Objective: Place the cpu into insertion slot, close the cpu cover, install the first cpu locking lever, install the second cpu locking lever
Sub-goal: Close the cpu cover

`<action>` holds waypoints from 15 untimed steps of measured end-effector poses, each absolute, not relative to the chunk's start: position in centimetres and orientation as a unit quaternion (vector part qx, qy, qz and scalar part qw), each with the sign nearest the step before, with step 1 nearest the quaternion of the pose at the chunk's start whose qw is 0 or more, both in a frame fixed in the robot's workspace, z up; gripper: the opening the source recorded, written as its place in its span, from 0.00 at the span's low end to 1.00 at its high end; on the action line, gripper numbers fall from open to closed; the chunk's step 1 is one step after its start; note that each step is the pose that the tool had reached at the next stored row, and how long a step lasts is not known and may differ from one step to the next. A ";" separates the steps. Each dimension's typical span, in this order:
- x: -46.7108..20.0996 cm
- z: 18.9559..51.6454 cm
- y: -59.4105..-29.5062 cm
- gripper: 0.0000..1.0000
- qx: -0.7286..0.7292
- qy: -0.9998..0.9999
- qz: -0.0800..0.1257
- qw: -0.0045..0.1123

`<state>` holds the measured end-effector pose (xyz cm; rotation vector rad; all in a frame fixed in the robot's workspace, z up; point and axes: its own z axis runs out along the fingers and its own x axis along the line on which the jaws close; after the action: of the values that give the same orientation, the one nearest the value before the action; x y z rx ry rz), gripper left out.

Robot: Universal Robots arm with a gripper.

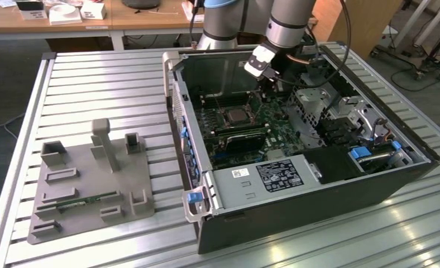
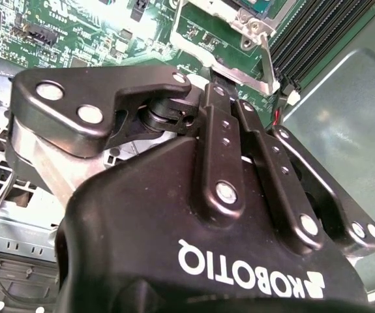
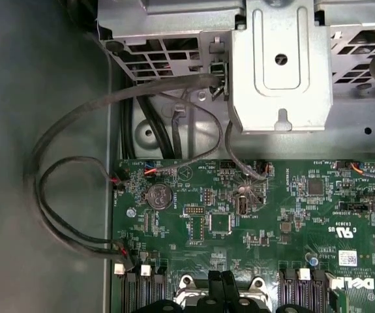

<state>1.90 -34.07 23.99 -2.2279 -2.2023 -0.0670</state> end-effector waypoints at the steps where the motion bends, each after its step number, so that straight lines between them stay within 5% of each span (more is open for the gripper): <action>1: 1.8 24.0 -34.1 0.11 -0.711 -0.703 -0.021 0.004; 15: 0.8 24.0 -34.1 0.11 -0.711 -0.703 -0.022 0.004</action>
<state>0.85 -34.07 23.99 -2.2282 -2.2027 -0.0677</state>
